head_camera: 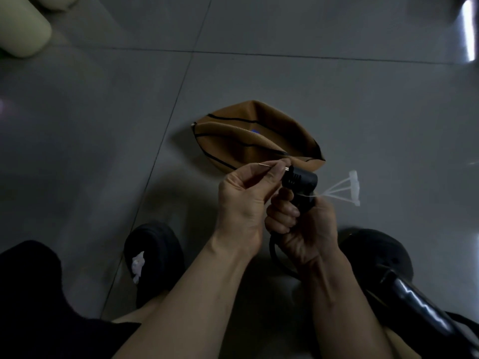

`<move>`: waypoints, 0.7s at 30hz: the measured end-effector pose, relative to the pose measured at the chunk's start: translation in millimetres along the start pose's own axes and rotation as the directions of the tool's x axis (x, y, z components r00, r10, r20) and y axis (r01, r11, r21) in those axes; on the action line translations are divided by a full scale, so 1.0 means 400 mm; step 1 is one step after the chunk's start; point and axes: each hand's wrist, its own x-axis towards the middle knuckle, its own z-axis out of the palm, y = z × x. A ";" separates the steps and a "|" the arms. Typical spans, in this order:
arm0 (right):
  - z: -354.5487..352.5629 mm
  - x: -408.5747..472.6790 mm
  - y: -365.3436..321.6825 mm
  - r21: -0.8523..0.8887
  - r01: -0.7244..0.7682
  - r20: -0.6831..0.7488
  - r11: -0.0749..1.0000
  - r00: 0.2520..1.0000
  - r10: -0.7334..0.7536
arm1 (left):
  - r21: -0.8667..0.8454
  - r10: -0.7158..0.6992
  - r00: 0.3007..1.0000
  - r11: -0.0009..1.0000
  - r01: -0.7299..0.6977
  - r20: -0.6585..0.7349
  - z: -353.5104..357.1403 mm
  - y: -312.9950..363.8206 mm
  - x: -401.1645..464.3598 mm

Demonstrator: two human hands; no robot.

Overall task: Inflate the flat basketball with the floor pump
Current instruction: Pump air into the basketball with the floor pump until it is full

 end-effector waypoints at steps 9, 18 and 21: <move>0.013 0.004 -0.009 -0.026 -0.007 0.005 1.000 1.000 0.007 | -0.035 0.004 1.000 0.999 -0.004 0.010 -0.014 -0.012 0.001; 0.009 0.006 -0.005 -0.046 -0.012 0.011 0.999 1.000 0.013 | -0.135 0.001 0.998 0.991 0.007 0.059 -0.012 -0.005 0.011; 0.005 0.006 -0.010 -0.021 -0.008 0.001 1.000 1.000 0.008 | -0.107 0.020 0.999 0.994 -0.015 0.043 -0.008 -0.014 0.014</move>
